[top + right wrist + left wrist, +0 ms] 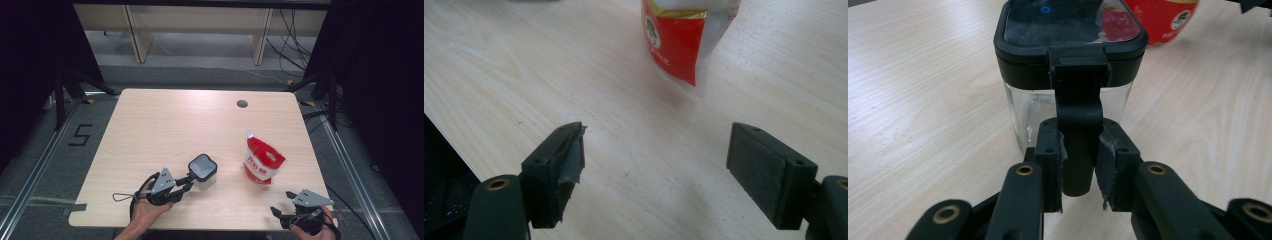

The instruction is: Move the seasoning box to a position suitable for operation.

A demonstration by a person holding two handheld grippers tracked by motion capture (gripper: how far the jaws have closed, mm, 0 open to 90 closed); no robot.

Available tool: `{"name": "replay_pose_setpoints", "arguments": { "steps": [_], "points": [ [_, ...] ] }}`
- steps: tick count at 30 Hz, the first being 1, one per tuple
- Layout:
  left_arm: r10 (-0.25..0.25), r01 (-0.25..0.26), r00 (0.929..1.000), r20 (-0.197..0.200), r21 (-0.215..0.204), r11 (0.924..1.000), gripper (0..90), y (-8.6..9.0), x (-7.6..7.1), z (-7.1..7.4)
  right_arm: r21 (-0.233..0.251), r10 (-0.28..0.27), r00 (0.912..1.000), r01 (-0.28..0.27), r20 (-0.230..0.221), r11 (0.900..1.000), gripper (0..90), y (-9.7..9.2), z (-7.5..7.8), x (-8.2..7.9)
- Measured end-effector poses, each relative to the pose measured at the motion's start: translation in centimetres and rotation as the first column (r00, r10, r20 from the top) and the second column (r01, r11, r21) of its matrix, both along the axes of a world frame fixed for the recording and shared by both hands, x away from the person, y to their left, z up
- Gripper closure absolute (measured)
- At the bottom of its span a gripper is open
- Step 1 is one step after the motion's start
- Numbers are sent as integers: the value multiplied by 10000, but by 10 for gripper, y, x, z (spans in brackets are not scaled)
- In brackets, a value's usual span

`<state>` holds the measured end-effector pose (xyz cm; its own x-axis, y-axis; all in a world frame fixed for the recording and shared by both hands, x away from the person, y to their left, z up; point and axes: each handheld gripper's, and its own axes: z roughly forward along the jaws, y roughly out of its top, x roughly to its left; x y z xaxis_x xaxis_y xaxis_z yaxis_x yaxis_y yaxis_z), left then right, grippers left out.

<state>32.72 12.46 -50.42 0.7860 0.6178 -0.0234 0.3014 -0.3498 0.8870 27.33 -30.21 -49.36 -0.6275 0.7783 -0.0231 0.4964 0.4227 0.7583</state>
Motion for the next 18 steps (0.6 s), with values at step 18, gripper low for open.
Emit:
{"name": "replay_pose_setpoints", "arguments": {
  "steps": [18],
  "points": [
    [-1539,1540,9881,11,-134,9880,729,-5,-13,-1,114,111,9999,-110,-76,9999,241,1,0,0]
  ]
}}
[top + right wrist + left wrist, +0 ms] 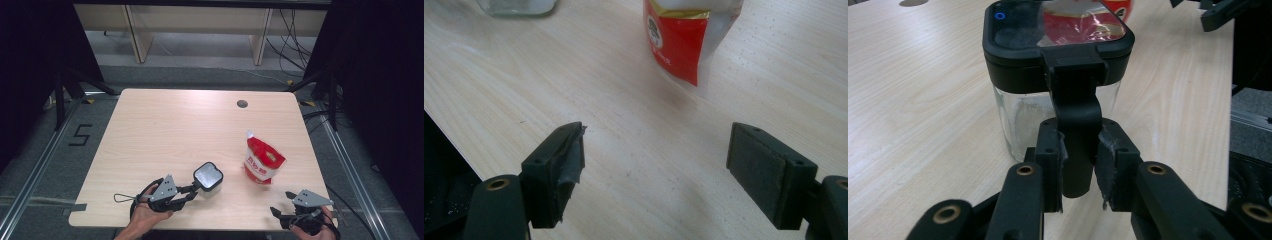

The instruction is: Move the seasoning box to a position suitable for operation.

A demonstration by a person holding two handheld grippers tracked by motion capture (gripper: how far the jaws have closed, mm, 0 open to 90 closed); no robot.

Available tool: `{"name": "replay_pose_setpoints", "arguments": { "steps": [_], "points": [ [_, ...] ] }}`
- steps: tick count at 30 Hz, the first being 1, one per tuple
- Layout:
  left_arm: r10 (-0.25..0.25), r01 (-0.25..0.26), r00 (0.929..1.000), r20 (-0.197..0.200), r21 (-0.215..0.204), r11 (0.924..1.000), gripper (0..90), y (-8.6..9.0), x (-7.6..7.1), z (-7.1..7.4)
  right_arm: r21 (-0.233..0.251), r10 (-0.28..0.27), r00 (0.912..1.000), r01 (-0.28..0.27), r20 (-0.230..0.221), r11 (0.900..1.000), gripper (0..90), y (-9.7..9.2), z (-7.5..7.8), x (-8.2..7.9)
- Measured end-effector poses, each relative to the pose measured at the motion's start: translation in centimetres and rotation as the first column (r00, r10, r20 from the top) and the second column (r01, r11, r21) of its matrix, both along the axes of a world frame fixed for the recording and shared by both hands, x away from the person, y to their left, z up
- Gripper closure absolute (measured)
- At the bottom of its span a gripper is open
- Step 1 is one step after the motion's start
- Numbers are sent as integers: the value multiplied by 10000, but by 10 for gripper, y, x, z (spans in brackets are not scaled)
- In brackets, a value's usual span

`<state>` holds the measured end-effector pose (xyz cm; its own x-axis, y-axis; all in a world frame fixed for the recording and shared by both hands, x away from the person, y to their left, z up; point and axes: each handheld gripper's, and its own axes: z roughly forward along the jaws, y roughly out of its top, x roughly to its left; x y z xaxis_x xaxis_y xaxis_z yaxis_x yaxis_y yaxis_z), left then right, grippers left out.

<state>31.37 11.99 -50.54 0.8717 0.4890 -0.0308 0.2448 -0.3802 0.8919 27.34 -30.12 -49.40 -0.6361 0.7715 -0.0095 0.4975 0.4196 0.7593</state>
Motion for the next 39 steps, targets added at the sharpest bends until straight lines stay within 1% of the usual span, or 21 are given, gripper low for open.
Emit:
{"name": "replay_pose_setpoints", "arguments": {
  "steps": [1,2,3,5,6,7,8,10,13,17,19,23,27,28,29,30,32,33,36,37,39],
  "points": [
    [-77,77,10000,26,-81,9999,729,-1,-1,-1,108,-196,9997,197,-120,9997,242,2,0,-2],
    [-306,305,9995,-33,-159,9994,729,-4,-4,-1,-62,62,10000,-61,65,10000,241,-1,0,1],
    [-306,305,9995,-33,-159,9994,729,-4,-4,-1,-62,62,10000,-61,65,10000,241,-1,0,1],
    [-632,632,9980,10,-161,9979,729,-7,-7,-1,33,-276,9995,276,-154,9996,242,2,0,-2],
    [-705,705,9975,13,-203,9973,728,-9,-8,-1,-131,-62,9999,64,102,9999,241,0,0,0],
    [-921,919,9957,-65,-170,9956,729,-10,-9,-1,20,-86,10000,86,-10,10000,241,1,0,-1],
    [-957,957,9954,29,-175,9953,728,-12,-10,-1,-111,-56,9999,57,90,9999,242,0,0,0],
    [-1018,1014,9947,-128,-280,9944,728,-13,-11,-1,-141,-16,9999,18,101,9999,242,0,0,0],
    [-1119,1116,9936,-139,-238,9935,727,-11,-9,-1,-161,-18,10000,19,84,9999,242,0,0,0],
    [-1095,1092,9938,-178,-180,9939,722,-7,-5,-1,-117,-32,10000,32,-25,9999,241,0,0,-1],
    [-975,965,9947,-327,-329,9948,721,-6,-4,-1,-124,-28,10000,28,-29,9999,242,0,0,-1],
    [-875,865,9958,-278,-352,9956,718,-2,1,-1,-222,9,10000,-7,83,9998,241,0,1,0],
    [-618,618,9981,-27,-115,9980,714,2,5,-1,-53,-160,9998,160,-87,9999,241,2,1,-2],
    [-378,378,9992,-90,-60,9993,711,5,8,-1,-57,-135,9999,134,-78,9999,242,1,1,-2],
    [-378,378,9992,-90,-60,9993,711,5,8,-1,-57,-135,9999,134,-78,9999,242,1,1,-2],
    [-194,194,9998,7,-91,9998,711,7,11,-1,-133,19,10000,-18,81,9999,241,0,1,0],
    [-143,142,9999,-94,-75,9999,708,8,12,-1,-130,34,10000,-33,91,9999,242,0,1,0],
    [-273,273,9996,47,23,9996,703,8,14,0,-124,27,10000,-25,89,9999,241,1,1,0],
    [66,-72,9997,-230,-243,9997,677,5,10,-1,-138,39,10000,-38,91,9999,241,1,1,0],
    [90,-95,9997,-242,-220,9997,661,5,10,0,-133,38,10000,-37,83,9999,241,1,1,0],
    [97,-97,9999,-28,12,10000,635,6,11,2,-130,57,9999,-56,144,9999,241,1,1,0]
  ]
}}
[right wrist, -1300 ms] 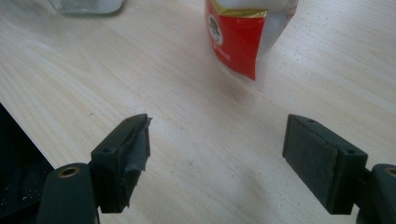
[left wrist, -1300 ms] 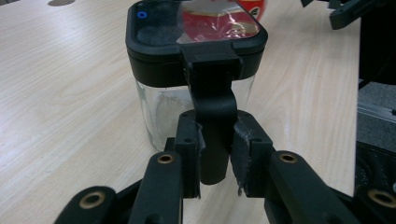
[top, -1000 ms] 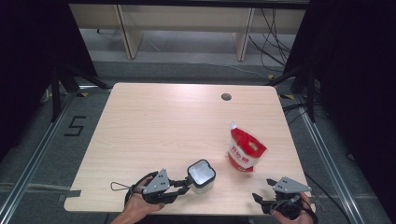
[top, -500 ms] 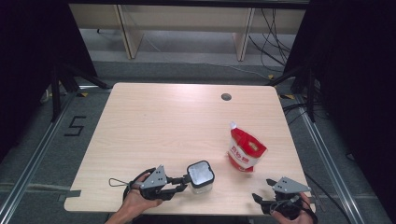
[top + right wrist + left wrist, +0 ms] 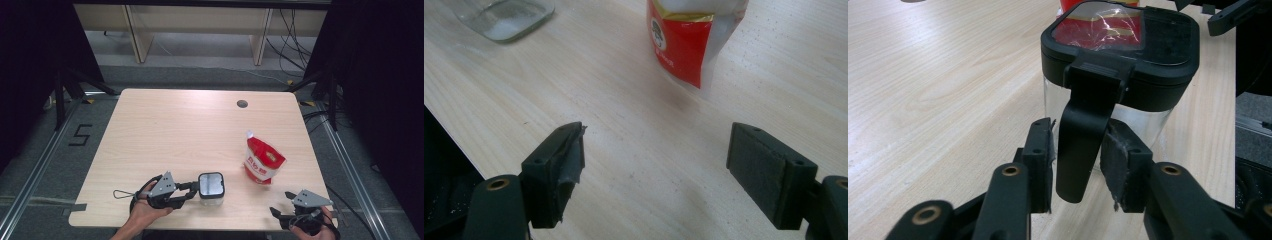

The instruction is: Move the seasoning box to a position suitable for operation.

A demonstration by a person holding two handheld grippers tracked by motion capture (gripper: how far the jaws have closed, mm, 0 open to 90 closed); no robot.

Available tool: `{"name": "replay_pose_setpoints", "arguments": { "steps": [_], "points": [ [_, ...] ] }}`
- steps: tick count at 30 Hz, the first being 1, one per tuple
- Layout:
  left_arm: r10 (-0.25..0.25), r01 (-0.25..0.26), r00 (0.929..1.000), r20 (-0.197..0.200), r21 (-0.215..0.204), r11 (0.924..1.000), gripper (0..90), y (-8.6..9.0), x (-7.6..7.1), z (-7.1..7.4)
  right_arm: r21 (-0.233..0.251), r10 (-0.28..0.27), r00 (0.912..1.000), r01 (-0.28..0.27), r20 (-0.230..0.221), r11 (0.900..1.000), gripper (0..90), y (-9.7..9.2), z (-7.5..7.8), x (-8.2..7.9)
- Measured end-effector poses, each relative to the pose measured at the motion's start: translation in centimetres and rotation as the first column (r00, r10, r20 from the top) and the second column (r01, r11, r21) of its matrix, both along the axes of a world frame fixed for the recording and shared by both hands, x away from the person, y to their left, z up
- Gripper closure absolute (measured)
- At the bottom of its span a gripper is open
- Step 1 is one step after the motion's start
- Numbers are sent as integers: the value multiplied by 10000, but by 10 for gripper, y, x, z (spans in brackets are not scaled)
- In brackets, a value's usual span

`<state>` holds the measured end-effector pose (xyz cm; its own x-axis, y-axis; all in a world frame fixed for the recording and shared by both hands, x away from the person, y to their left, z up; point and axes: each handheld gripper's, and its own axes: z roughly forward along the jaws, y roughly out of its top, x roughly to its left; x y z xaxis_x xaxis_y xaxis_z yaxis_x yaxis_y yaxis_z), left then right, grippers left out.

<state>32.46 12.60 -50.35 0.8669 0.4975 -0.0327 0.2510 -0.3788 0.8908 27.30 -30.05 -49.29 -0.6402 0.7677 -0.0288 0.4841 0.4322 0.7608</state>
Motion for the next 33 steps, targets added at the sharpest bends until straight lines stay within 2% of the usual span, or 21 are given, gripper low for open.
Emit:
{"name": "replay_pose_setpoints", "arguments": {
  "steps": [1,2,3,6,7,8,9,10,12,13,15,19,20,21,23,24,26,28,30,32,33],
  "points": [
    [97,-97,9999,-47,-8,10000,614,0,0,0,24,-2,10000,2,10,10000,241,0,0,0],
    [210,-210,9997,-159,42,9998,587,2,0,1,204,-24,9998,28,-211,9998,241,0,0,-1],
    [273,-279,9992,-308,-192,9994,537,2,0,1,176,-28,9999,30,-137,9998,241,0,1,0],
    [360,-369,9984,-438,-195,9991,503,8,0,5,320,-237,9993,247,-303,9992,242,2,1,-3],
    [422,-465,9957,-820,-515,9976,481,7,-2,6,220,-7,10000,9,-71,9998,242,1,1,-1],
    [339,-379,9956,-873,-451,9983,450,9,-1,7,400,195,9995,-185,-261,9990,242,2,1,0],
    [546,-624,9909,-1228,-607,9962,421,8,-3,9,403,338,9989,-324,-340,9987,242,1,2,0],
    [635,-732,9884,-1382,-667,9951,384,8,-3,12,575,299,9984,-271,-476,9980,244,1,2,-1],
    [460,-553,9905,-1298,-687,9961,378,9,-2,14,533,339,9986,-317,-401,9981,244,1,2,0],
    [448,-540,9909,-1272,-699,9961,365,10,-2,17,505,-90,9995,105,-294,9987,243,2,2,-2],
    [577,-709,9894,-1333,-965,9928,353,9,-5,23,530,-92,9996,107,-276,9985,243,2,2,-2],
    [765,-912,9858,-1495,-939,9914,346,10,-7,29,483,125,9999,-120,-92,9988,243,1,1,1],
    [686,-812,9885,-1348,-907,9926,342,10,-7,31,500,18,9997,-6,-244,9987,243,1,1,0],
    [740,-857,9886,-1313,-863,9926,339,10,-8,33,417,27,9999,-23,-97,9991,243,0,1,1],
    [792,-920,9875,-1362,-899,9917,334,10,-10,36,579,-3,9998,16,-213,9983,243,1,0,1],
    [710,-824,9895,-1262,-875,9927,334,10,-10,37,526,163,9998,-155,-135,9985,243,0,0,3],
    [712,-824,9894,-1263,-864,9928,338,10,-10,40,402,67,9999,-64,-87,9992,243,-1,0,3],
    [613,-716,9908,-1206,-828,9940,359,11,-11,43,379,133,9999,-130,-93,9992,243,-1,0,3],
    [627,-745,9906,-1214,-950,9927,421,10,-12,46,437,88,9999,-85,-57,9990,243,-1,0,3],
    [466,-543,9946,-931,-821,9951,443,11,-11,49,399,130,9999,-127,-94,9991,243,-1,0,4],
    [438,-524,9946,-937,-920,9944,457,10,-11,49,421,130,9999,-126,-81,9990,243,0,0,4]
  ]
}}
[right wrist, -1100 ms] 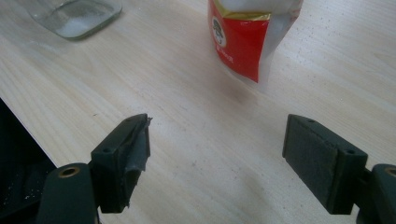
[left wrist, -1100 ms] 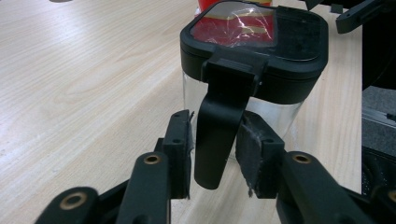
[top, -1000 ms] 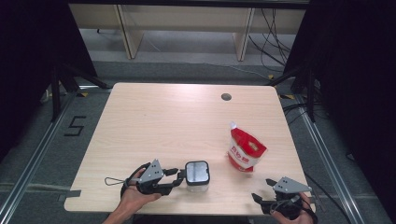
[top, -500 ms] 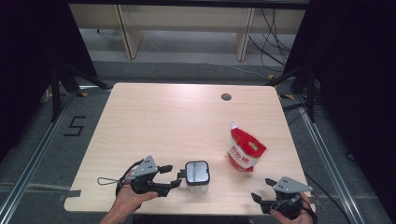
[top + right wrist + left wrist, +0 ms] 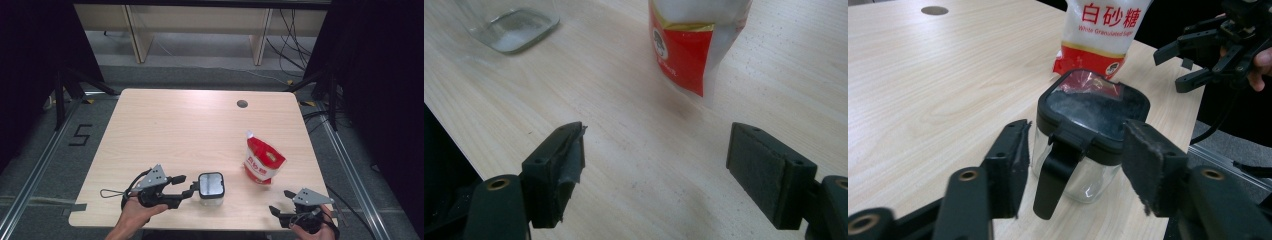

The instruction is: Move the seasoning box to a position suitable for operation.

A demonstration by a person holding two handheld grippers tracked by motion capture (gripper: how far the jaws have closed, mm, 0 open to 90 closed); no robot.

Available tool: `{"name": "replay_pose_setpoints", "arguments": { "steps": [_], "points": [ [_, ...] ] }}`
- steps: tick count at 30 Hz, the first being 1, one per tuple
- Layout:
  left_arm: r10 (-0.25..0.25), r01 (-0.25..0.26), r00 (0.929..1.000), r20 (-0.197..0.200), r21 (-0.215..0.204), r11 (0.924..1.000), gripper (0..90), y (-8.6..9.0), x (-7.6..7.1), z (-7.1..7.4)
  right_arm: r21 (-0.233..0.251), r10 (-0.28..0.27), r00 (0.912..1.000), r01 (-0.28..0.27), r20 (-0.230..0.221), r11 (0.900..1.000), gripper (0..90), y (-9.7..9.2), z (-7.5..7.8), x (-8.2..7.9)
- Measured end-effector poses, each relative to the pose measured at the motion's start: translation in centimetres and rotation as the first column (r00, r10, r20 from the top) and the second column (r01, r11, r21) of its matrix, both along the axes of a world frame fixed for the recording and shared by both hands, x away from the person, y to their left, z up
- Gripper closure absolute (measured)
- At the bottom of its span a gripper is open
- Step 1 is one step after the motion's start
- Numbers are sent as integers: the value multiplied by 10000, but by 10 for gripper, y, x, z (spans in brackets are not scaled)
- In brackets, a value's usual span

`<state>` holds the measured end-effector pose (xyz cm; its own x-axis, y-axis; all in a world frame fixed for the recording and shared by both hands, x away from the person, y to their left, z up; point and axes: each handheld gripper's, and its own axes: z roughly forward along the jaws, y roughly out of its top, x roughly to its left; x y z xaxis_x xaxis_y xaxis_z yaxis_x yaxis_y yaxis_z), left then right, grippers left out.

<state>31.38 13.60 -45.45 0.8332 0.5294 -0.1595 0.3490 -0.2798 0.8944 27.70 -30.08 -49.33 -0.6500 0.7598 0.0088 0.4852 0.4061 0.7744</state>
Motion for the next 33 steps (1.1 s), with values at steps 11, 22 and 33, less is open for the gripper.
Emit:
{"name": "replay_pose_setpoints", "arguments": {
  "steps": [11,22,33],
  "points": [
    [90,-105,9989,451,326,9994,765,-9,-2,3,-2,110,9999,-110,-14,9999,243,2,0,1],
    [314,-345,9974,645,473,9983,867,-18,0,5,-43,37,10000,-37,-42,10000,243,2,-1,1],
    [168,-207,9979,626,626,9978,885,-28,5,-1,-37,194,9997,-194,-130,9998,243,3,-1,1]
  ]
}}
